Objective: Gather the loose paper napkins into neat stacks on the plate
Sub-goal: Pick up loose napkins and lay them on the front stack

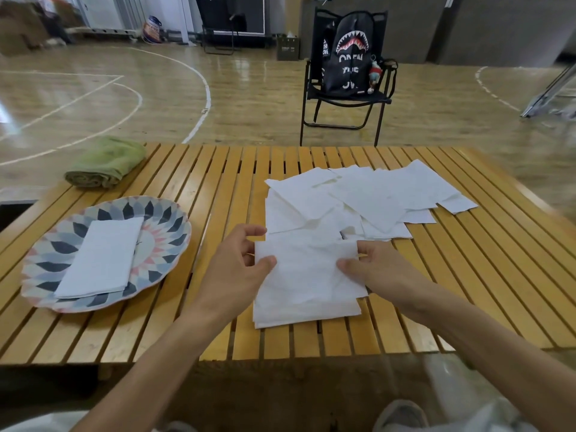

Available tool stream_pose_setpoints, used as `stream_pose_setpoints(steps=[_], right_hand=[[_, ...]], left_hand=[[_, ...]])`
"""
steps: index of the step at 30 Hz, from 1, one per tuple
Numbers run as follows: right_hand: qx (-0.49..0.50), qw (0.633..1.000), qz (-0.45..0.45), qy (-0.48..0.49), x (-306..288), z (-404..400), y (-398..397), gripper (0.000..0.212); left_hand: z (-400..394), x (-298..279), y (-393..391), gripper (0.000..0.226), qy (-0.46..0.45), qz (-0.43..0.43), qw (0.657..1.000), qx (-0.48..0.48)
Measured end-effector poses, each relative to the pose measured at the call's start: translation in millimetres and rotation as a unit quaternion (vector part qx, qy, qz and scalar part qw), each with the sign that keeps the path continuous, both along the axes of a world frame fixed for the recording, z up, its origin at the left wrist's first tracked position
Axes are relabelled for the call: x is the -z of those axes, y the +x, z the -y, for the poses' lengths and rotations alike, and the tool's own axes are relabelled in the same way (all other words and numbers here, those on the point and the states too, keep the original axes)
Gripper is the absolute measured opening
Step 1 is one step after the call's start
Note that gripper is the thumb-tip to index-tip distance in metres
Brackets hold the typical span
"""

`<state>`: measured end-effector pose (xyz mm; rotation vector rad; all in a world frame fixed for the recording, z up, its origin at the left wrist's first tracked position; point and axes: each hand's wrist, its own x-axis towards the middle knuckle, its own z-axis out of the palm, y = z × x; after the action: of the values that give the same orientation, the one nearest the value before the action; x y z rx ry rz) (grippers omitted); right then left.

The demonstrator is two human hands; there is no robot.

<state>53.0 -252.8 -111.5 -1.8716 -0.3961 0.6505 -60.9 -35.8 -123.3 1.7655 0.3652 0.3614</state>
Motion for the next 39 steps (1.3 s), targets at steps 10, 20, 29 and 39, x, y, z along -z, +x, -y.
stream_pose_setpoints(steps=[10, 20, 29, 39], right_hand=[[-0.009, 0.981, 0.090, -0.173, 21, -8, 2, 0.020], [-0.026, 0.905, 0.269, -0.327, 35, -9, 4, 0.035], [-0.154, 0.882, 0.330, -0.300, 32, -8, 3, 0.052], [-0.171, 0.902, 0.263, -0.298, 17, -16, 0, 0.018]], left_hand=[[1, 27, 2, 0.040, 0.233, -0.119, 0.965, -0.006], [7, 34, 2, 0.051, 0.422, -0.152, 0.894, 0.002], [12, 34, -2, 0.038, 0.452, -0.120, 0.874, 0.136], [12, 27, -1, 0.044, 0.434, -0.133, 0.873, 0.181]])
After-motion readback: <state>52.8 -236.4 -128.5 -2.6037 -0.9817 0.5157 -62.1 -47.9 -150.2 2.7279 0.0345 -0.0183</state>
